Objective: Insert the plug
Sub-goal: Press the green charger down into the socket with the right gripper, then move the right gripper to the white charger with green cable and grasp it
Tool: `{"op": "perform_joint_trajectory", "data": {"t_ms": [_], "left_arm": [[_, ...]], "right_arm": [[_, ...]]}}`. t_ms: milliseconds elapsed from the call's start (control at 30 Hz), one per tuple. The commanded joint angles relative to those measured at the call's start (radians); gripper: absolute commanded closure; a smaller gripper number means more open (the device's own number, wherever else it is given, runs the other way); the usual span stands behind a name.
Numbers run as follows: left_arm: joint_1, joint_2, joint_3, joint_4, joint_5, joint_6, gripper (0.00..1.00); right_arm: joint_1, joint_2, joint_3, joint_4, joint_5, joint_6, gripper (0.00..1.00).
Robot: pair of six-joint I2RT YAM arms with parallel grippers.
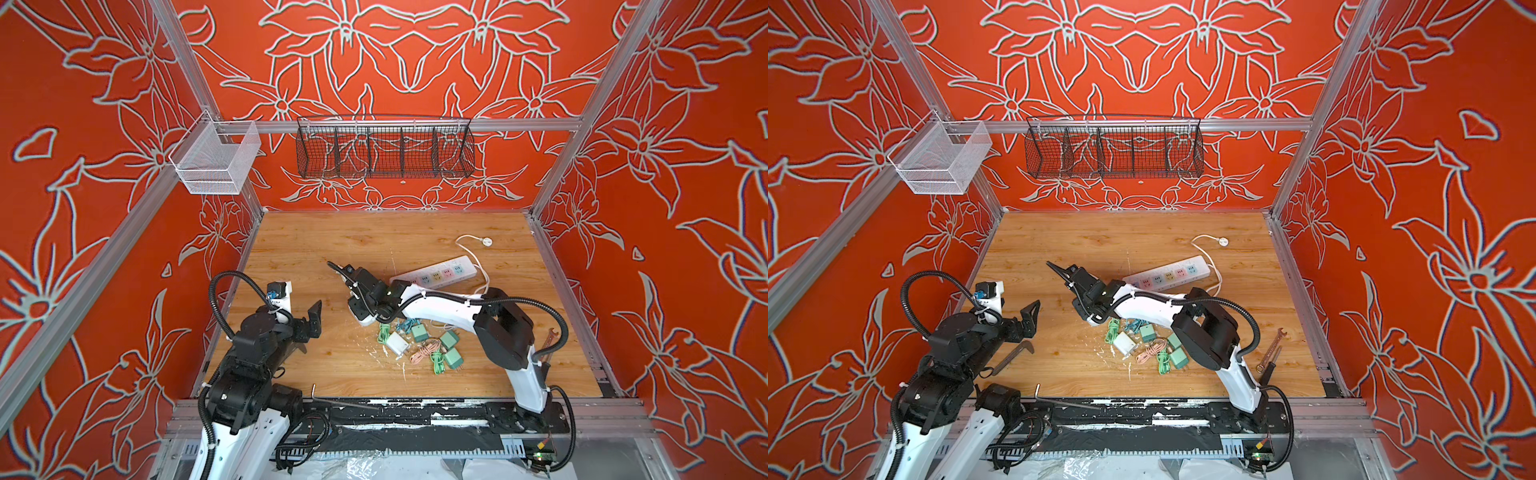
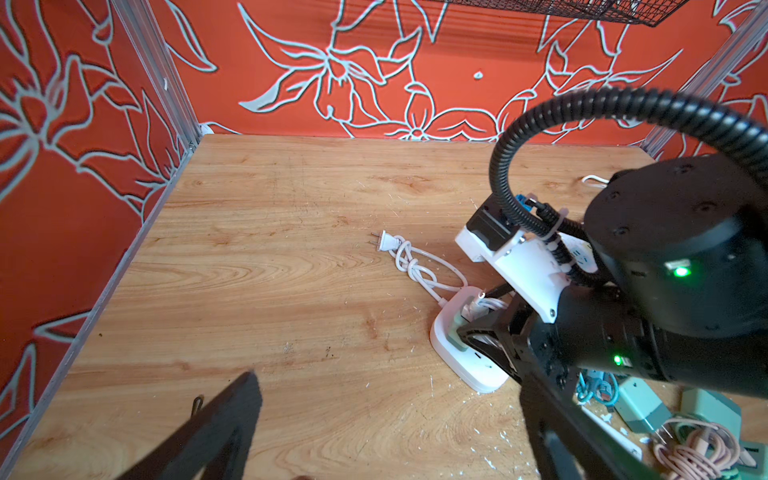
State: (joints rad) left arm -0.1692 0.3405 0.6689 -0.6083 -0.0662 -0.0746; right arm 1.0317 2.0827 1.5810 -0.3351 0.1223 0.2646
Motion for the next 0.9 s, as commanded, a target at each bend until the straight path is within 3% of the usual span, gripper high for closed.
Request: {"op": "perform_joint_trajectory", "data": {"t_ms": [0,200,433,533,700,867], "left_arm": [[0.005,0.001,-0.009,0.022,0.008,0.004,0.03],[0.005,0.008,-0.008,0.024,0.016,0.004,0.03],[0.005,0.009,-0.007,0.025,0.017,0.004,0.03],[0.005,0.009,-0.007,0.024,0.019,0.002,0.03],[0.005,0.012,-0.005,0.023,0.024,-0.001,0.03],[0.006,0.018,0.002,0.019,0.031,-0.004,0.03]], "right_arm": [[0.034,0.109,-0.053,-0.179,-0.083,-0.011,0.94],[0.034,0.093,0.001,-0.205,-0.059,-0.025,0.88],[0.034,0.055,0.072,-0.182,-0.042,-0.049,0.51],[0.034,0.037,0.117,-0.161,-0.052,-0.058,0.39],[0.034,-0.014,0.136,-0.141,-0.075,-0.070,0.29],[0.034,-0.123,0.054,-0.132,-0.076,-0.071,0.22]]}}
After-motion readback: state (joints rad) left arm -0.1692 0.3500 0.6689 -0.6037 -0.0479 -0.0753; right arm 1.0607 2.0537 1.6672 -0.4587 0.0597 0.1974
